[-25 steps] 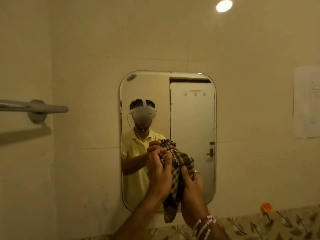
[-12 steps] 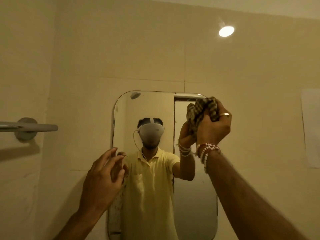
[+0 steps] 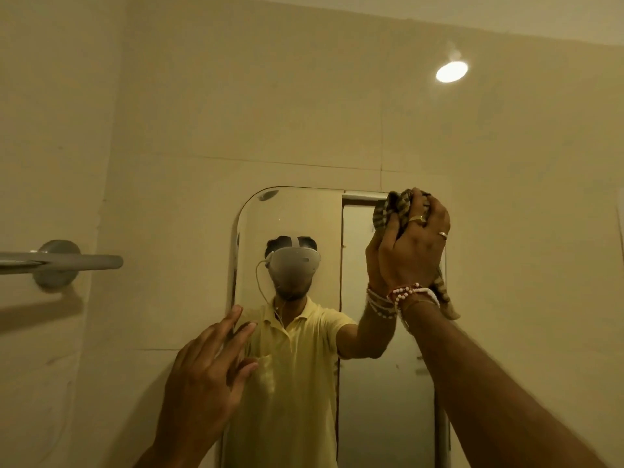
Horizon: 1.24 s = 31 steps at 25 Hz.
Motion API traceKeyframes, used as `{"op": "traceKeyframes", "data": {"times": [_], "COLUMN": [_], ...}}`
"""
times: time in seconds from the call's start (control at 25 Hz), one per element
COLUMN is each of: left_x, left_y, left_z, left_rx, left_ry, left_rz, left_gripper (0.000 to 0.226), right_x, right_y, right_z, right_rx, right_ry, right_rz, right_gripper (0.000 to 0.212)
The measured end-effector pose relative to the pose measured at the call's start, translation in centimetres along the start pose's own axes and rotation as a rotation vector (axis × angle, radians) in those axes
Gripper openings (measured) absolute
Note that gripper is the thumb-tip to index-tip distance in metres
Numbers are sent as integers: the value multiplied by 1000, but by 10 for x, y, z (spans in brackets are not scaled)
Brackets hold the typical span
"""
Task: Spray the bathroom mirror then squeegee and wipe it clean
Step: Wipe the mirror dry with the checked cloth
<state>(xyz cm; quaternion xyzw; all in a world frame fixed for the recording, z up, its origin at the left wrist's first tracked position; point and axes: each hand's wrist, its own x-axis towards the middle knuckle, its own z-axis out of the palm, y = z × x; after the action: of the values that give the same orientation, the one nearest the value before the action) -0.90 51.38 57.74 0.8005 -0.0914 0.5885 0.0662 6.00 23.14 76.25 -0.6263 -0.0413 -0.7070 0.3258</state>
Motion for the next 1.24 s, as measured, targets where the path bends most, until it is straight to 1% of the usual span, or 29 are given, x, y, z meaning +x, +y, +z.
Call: {"op": "traceKeyframes", "data": {"times": [0.04, 0.08, 0.24, 0.44, 0.52, 0.6, 0.72, 0.84, 0.92, 1.04, 1.16, 1.24], "left_x": [-1, -1, -3, -3, -5, -6, -7, -8, -8, -6, -6, -7], "left_y": [-1, -2, -4, -12, -15, -16, -14, -10, -8, -9, -10, -8], "left_z": [1, 2, 6, 12, 14, 15, 15, 15, 13, 9, 8, 11], "left_rx": [13, 17, 11, 0, 4, 19, 27, 52, 82, 112, 126, 122], "left_ry": [-5, 2, 21, 5, 9, 14, 19, 29, 26, 15, 34, 40], "left_rz": [6, 13, 27, 32, 44, 57, 43, 34, 41, 85, 88, 73], "left_gripper": [69, 69, 61, 59, 58, 58, 57, 53, 56, 59, 60, 61], "right_x": [0, -1, -12, -49, -62, -70, -91, -124, -133, -111, -77, -59], "right_y": [-6, -14, -63, -140, -158, -157, -139, -126, -121, -101, -61, -28], "right_z": [3, 8, 32, 72, 81, 83, 77, 69, 64, 52, 31, 14], "right_rx": [-6, -8, -11, -23, -31, -35, -28, -28, -32, -35, -56, -71], "right_ry": [-10, -22, -80, -209, -213, -201, -195, -253, -276, -272, -206, -113], "right_rz": [-11, -32, -166, -413, -429, -430, -508, -600, -640, -608, -463, -339], "right_gripper": [54, 54, 54, 55, 54, 54, 54, 55, 56, 58, 56, 53]}}
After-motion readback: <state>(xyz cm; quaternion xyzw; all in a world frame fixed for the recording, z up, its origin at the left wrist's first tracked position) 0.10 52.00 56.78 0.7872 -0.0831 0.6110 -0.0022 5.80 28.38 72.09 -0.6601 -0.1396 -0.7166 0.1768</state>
